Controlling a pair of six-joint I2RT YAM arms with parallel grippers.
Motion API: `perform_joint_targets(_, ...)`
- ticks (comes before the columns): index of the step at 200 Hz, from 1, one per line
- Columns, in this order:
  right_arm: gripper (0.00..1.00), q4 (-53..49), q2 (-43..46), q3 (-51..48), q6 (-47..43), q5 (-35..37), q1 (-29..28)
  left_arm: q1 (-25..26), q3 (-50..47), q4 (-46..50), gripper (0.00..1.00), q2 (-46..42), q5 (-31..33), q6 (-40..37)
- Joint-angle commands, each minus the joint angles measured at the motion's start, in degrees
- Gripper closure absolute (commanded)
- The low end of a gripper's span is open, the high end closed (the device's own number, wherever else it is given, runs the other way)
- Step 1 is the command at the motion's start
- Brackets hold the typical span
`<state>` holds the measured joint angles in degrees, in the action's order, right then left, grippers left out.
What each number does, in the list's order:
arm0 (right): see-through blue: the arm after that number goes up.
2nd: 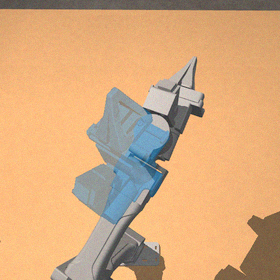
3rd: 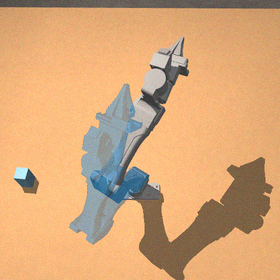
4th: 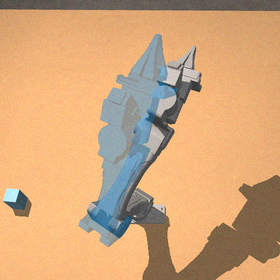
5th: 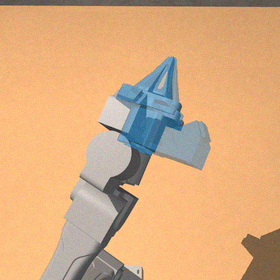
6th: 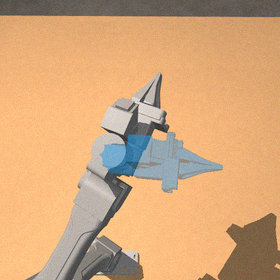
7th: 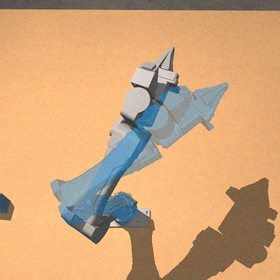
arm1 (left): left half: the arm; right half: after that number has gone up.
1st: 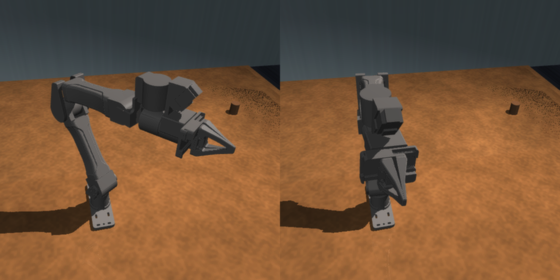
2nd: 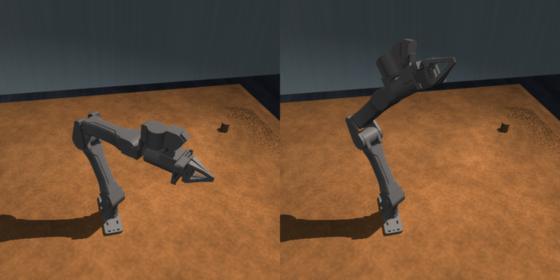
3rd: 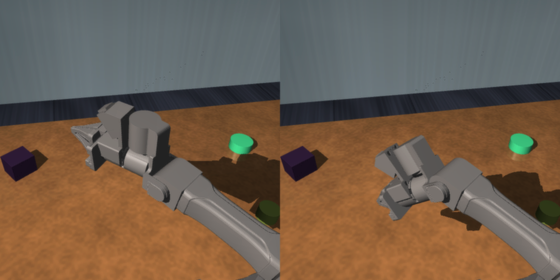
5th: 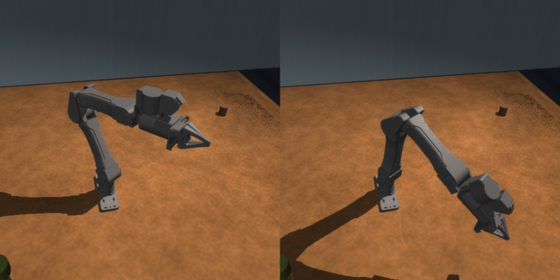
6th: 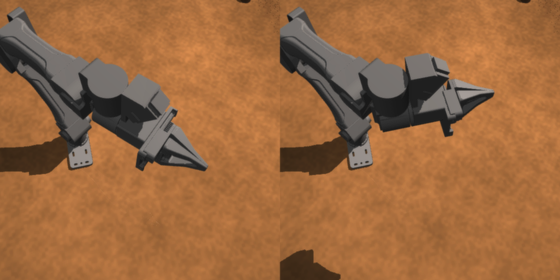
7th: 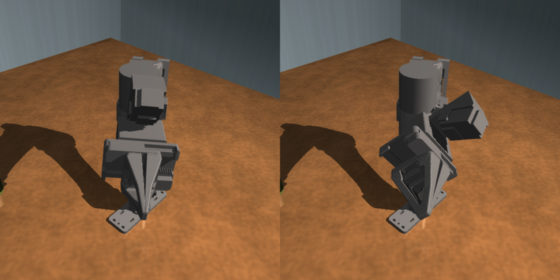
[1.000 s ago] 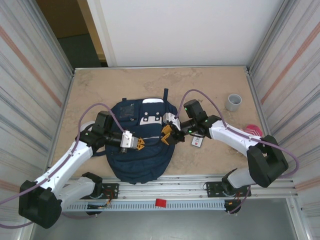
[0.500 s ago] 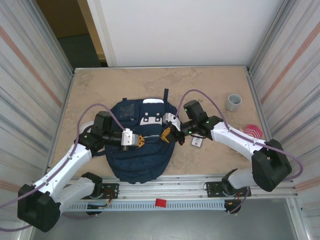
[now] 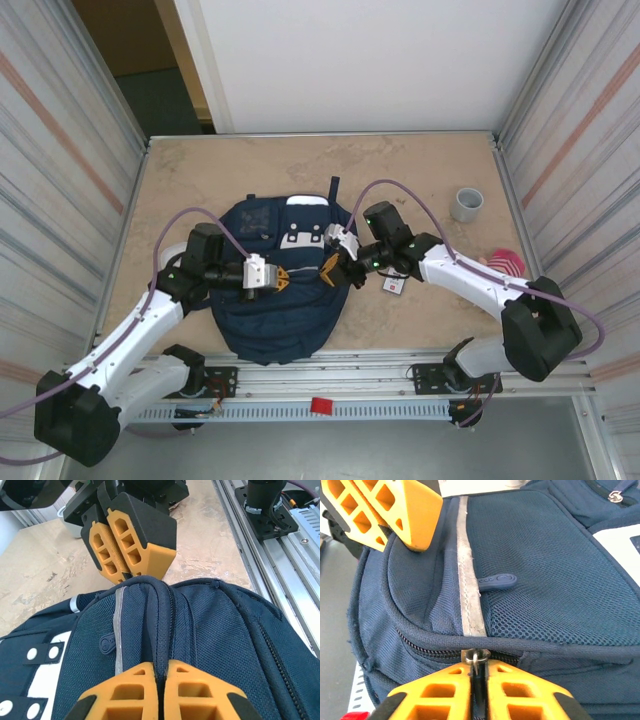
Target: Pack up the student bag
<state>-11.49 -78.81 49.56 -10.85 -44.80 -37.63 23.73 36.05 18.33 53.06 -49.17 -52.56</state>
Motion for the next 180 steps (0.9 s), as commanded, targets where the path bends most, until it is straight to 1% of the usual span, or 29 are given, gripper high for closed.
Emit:
perform_joint_targets(1,0.98,-1.3,1.7,1.0,1.5,-1.1,0.0,-0.1,0.6,-7.6,1.0,-1.3,2.6,1.9)
perform_joint_targets(4,1.0,-1.5,1.9,1.0,1.8,-0.6,0.0,-0.1,0.6,-7.8,1.0,-1.3,2.9,2.3)
perform_joint_targets(16,1.0,-1.9,3.0,1.5,3.7,0.4,-0.4,0.3,1.0,-8.2,1.0,-1.3,5.2,4.0)
perform_joint_targets(46,1.0,-1.8,5.5,3.0,11.3,0.6,-3.4,3.7,1.8,-8.3,1.0,-0.5,16.6,5.4)
perform_joint_targets(62,1.0,-0.7,5.9,3.6,17.3,1.7,-5.6,4.0,2.4,-8.9,1.0,1.1,20.4,6.5)
perform_joint_targets(81,1.0,-1.5,5.5,4.7,24.5,5.7,-7.5,5.0,4.1,-8.2,1.0,3.1,23.6,7.5)
perform_joint_targets(102,1.0,-5.2,4.0,7.4,33.0,10.4,-8.7,7.2,5.6,-7.7,1.0,4.7,26.3,7.6)
perform_joint_targets(110,1.0,-7.1,3.7,8.3,34.2,11.4,-9.1,7.6,6.2,-7.4,1.0,5.2,27.0,7.7)
perform_joint_targets(126,1.0,-11.4,3.9,9.0,33.7,14.9,-9.5,7.7,6.6,-6.9,1.0,5.4,27.4,8.4)
perform_joint_targets(157,1.0,-17.4,5.1,8.5,33.4,21.1,-5.9,7.7,6.2,-4.8,1.0,4.9,28.6,6.1)
perform_joint_targets(170,1.0,-18.1,5.0,8.9,32.0,21.4,-4.6,7.7,5.9,-4.2,1.0,4.4,28.5,5.6)
perform_joint_targets(180,1.0,-18.0,4.7,9.6,31.7,20.1,-3.9,7.7,5.7,-4.5,1.0,4.1,28.3,5.5)
